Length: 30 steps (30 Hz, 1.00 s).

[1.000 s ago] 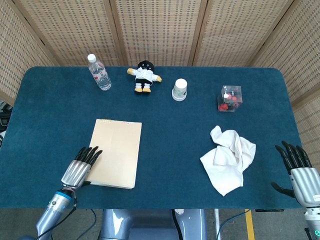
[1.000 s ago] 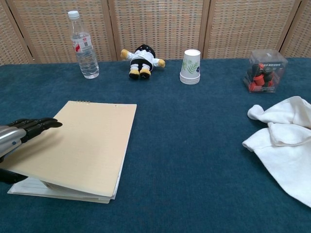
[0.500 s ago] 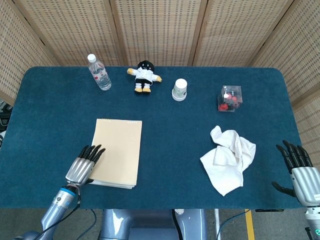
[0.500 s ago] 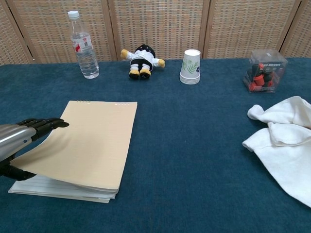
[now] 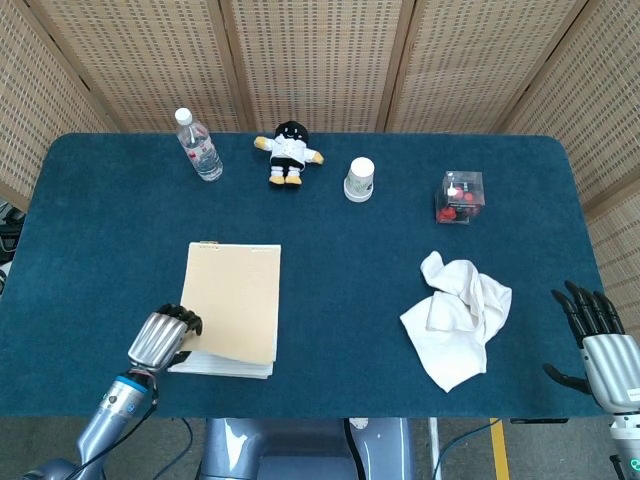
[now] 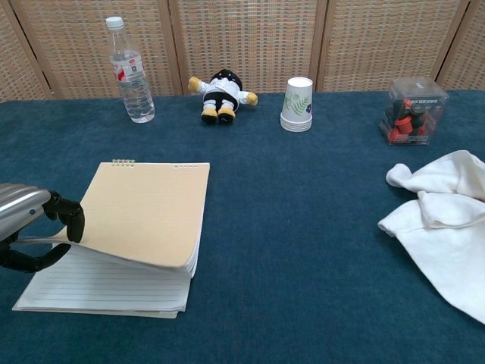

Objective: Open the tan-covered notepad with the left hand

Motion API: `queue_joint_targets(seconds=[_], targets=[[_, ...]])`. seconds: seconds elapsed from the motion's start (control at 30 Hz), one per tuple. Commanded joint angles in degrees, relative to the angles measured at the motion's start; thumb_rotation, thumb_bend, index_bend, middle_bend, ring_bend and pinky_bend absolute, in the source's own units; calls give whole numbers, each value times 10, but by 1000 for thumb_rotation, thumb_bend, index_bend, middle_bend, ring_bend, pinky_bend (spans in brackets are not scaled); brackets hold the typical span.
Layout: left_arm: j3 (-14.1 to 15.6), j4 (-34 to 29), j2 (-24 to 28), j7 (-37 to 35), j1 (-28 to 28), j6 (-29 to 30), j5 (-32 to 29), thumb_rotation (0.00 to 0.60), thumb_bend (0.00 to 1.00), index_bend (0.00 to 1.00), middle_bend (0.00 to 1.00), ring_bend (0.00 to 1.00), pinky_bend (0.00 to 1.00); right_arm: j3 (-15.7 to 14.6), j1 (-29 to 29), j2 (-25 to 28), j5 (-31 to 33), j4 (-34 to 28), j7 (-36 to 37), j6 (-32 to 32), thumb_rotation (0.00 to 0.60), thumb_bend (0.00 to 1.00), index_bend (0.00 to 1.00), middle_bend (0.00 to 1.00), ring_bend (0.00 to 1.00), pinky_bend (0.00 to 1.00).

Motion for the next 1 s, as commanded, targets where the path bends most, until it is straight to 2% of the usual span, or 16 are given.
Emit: queue_joint_targets(seconds=[0.03,0.27,0.43,0.57,0.83,1.0], targets=[[3,1,6,-8,-1,6,7,600,554,766,550,389,354,0,0,0,0,0,0,0,600,0,0,0,0,0],[21,-11,46,-51,0,40,50,600,566,794,575,406,361,0,0,-1,-1,0,-3,0,600,0,0,0,0,0],[61,-25,110,-114,1,78,116,600,566,801,578,409,361,-2,0,-3,-3,-1,-9,-1,600,0,0,0,0,0],[92,-25,138,-142,12,114,159,600,567,802,578,410,361,-3,1,-4,-5,-2,-16,-1,600,0,0,0,0,0],[149,-2,155,-202,41,193,239,600,567,803,578,412,361,-3,-1,-5,-6,-5,-22,2,600,0,0,0,0,0],[169,17,152,-242,55,233,268,600,567,804,578,413,361,-6,0,-8,-9,-5,-29,-2,600,0,0,0,0,0]])
